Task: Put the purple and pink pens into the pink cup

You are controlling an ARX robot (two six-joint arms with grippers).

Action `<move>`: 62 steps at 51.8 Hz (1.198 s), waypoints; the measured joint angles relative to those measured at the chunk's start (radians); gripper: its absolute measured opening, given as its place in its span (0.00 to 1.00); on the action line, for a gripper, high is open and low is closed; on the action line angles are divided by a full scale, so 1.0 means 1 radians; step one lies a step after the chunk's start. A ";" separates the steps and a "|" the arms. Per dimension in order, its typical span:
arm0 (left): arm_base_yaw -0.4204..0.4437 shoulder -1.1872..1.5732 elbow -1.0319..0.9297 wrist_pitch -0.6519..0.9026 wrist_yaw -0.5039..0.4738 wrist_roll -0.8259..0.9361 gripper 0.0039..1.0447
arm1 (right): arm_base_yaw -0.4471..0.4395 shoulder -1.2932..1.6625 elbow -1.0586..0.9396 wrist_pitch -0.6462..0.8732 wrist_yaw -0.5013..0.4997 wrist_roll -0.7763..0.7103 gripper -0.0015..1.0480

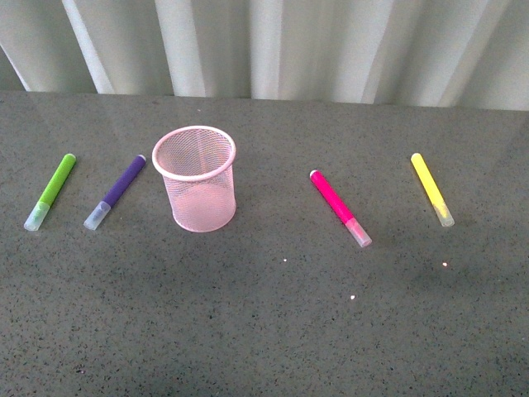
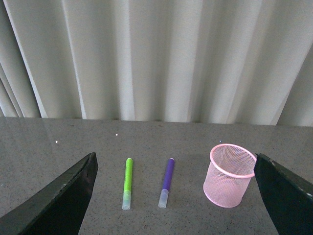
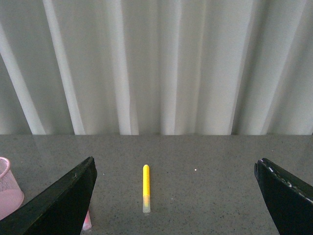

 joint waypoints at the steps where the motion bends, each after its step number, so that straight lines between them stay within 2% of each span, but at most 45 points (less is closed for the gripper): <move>1: 0.000 0.000 0.000 0.000 0.000 0.000 0.94 | 0.000 0.000 0.000 0.000 0.000 0.000 0.93; 62: 0.000 0.000 0.000 0.000 0.000 0.000 0.94 | 0.000 0.000 0.000 0.000 0.000 0.000 0.93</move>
